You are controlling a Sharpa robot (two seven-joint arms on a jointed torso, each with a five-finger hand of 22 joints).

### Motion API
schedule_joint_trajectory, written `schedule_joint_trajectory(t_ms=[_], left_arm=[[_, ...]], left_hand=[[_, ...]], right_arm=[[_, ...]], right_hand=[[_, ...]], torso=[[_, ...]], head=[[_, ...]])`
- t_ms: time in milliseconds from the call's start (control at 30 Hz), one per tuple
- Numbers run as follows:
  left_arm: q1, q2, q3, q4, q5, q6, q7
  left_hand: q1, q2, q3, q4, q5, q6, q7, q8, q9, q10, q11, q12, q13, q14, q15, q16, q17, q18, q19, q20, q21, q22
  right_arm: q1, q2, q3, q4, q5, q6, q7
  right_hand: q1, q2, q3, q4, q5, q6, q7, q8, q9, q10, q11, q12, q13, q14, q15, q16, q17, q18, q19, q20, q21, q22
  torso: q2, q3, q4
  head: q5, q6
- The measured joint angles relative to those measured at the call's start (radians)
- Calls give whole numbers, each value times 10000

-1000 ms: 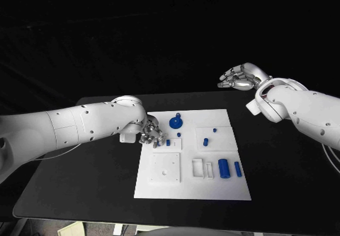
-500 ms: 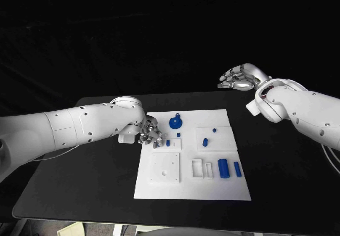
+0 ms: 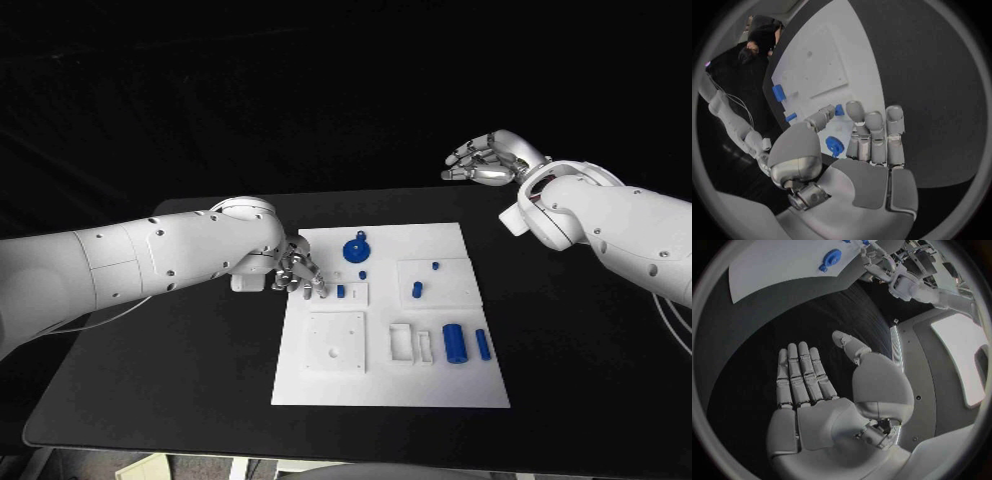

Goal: Assemble the parts on the task board

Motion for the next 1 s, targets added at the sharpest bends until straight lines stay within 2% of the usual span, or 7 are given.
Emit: schedule_joint_trajectory(t_ms=[67,267,567,700,800,867,1000], left_arm=[[-36,-62,-5,9,65,-50,-26],[-61,-295,40,135,485,-184,-86],[-75,-741,421,149,1333,-1177,149],[-74,-839,443,175,1695,-2142,642],[-74,-869,444,283,1808,-2773,1064],[-75,-867,444,388,1793,-3150,1397],[-79,-791,405,547,1553,-3839,2262]], left_hand=[[-33,-76,0,120,-11,-33,91,151,83,2,-1,0,11,0,0,0,0,0,0,0,0,0],[-59,-259,-12,412,-10,-100,182,82,-23,2,-1,0,11,0,0,0,0,0,0,0,0,0],[239,-335,-9,510,-10,-140,212,75,0,-371,97,-246,-93,-273,171,-314,-130,0,-189,36,-135,7],[1085,296,-17,-184,20,-191,246,75,14,-911,190,-817,-358,-796,317,-880,-382,-1,-752,165,-533,-11],[2098,875,114,-1060,490,-201,297,75,-5,-1169,237,-1266,-578,-1053,441,-1286,-558,-1,-1027,304,-827,-107],[2769,1137,177,-1609,826,-43,387,116,-36,-1548,323,-1548,-712,-1173,552,-1522,-655,-164,-1153,319,-980,-163],[3664,1330,260,-2256,988,-27,471,125,-103,-1790,467,-2182,-1006,-1439,753,-1947,-810,-163,-1365,389,-1304,-260]], right_arm=[[-1,0,0,-3,0,0,0],[-8,-8,0,-1,1,0,0],[-9,-30,0,2,2,0,0],[-9,-42,0,2,3,0,0],[-9,-45,0,3,4,0,0],[-9,-51,0,7,5,0,0],[-10,-58,0,7,6,-1,0]], right_hand=[[0,0,0,0,27,0,0,0,0,0,0,0,0,0,0,0,-3,0,0,0,0,0],[0,0,0,0,27,1,0,0,1,0,0,0,0,0,0,0,-3,1,0,0,0,-1],[0,0,0,0,27,1,-1,0,1,0,0,0,1,0,0,0,-2,0,0,0,0,8],[0,0,0,0,27,2,-1,0,-5,0,0,0,1,0,0,0,-12,0,0,0,-39,8],[0,0,0,0,27,2,-1,0,-8,0,0,0,2,0,0,0,-12,0,0,0,-39,8],[0,0,0,0,27,2,-2,0,-8,0,0,0,2,0,0,0,-12,0,0,0,-39,8],[0,0,0,0,27,2,-2,0,-7,0,0,0,2,0,0,0,-12,0,0,0,-39,7]], torso=[[0,-1,1],[-1,2,1],[-13,9,2],[-15,14,6],[-15,13,5],[-12,13,2],[-9,12,2]], head=[[-2,3],[-6,25],[-12,83],[-29,125],[-44,162],[-53,193],[-68,250]])
